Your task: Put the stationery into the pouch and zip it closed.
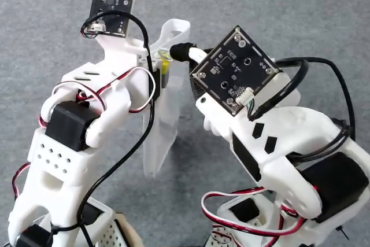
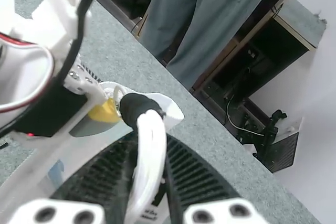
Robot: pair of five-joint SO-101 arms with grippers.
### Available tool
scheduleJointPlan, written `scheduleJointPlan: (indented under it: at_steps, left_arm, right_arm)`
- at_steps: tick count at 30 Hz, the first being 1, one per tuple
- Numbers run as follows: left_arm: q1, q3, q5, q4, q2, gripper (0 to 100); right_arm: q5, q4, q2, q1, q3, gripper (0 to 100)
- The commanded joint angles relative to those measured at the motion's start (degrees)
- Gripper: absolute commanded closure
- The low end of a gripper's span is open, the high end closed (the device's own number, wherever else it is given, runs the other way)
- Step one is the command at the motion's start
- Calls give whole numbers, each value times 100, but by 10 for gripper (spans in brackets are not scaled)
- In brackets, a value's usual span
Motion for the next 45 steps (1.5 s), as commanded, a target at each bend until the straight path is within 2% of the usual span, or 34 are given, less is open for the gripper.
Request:
scheduleJointPlan:
  at_steps: [1, 8, 11, 16, 23, 39, 45]
  left_arm:
    - [-22, -189, -193, 18, -35, 973]
    - [-22, -242, -211, 35, -53, 973]
    - [-13, -382, -220, 334, -53, 973]
    - [-22, -848, -220, 826, -53, 973]
    - [-13, -1429, -220, 1468, -53, 973]
    - [-4, -2167, -220, 2251, -53, 973]
    - [-22, -2018, -229, 2171, 18, 973]
  right_arm:
    - [-70, -26, -145, 53, -259, 986]
    - [-70, -132, -119, 88, -189, 986]
    - [-70, -378, -119, 255, 154, 986]
    - [-44, -1169, -154, 800, 1042, 986]
    - [-18, -2145, -127, 1187, 2193, 986]
    - [255, -4202, -119, 2277, 4585, 986]
    - [220, -3930, -145, 2338, 4769, 983]
